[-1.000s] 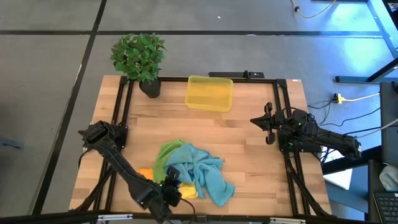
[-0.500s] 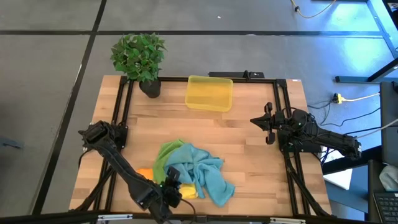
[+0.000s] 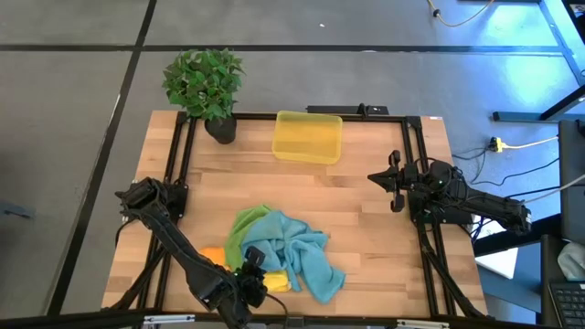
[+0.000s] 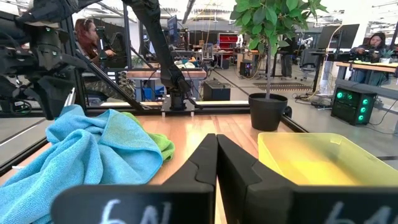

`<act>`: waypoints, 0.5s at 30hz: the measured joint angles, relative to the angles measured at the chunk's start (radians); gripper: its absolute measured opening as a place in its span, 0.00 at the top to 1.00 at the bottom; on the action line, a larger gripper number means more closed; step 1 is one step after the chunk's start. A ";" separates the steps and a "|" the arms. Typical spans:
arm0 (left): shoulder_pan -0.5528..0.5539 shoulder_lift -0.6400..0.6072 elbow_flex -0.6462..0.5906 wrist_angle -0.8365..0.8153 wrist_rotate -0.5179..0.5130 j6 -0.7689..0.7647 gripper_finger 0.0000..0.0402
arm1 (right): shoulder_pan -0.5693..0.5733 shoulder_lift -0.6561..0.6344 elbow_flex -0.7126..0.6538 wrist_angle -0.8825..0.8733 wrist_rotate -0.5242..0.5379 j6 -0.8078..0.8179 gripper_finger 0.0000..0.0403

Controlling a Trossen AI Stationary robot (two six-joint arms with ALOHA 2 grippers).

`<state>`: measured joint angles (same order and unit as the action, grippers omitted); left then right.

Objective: Fold microfiber towels
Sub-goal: Fold the left blue microfiber towel

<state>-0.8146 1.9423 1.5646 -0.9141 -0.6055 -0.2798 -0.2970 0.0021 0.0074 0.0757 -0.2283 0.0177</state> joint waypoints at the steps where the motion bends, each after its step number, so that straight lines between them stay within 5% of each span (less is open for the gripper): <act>1: 0.000 0.000 0.000 0.000 0.017 -0.001 0.86 | 0.000 0.000 0.000 0.000 0.000 0.000 0.97; 8: -0.005 0.000 0.001 -0.042 0.041 0.000 0.98 | 0.000 0.000 0.000 0.000 0.000 0.000 0.97; 15: 0.000 -0.004 0.047 -0.149 -0.019 0.000 1.00 | 0.000 0.000 0.000 0.000 0.000 0.000 0.97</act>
<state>-0.8151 1.9381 1.6121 -1.0627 -0.6240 -0.2802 -0.2969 0.0021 0.0071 0.0761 -0.2287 0.0176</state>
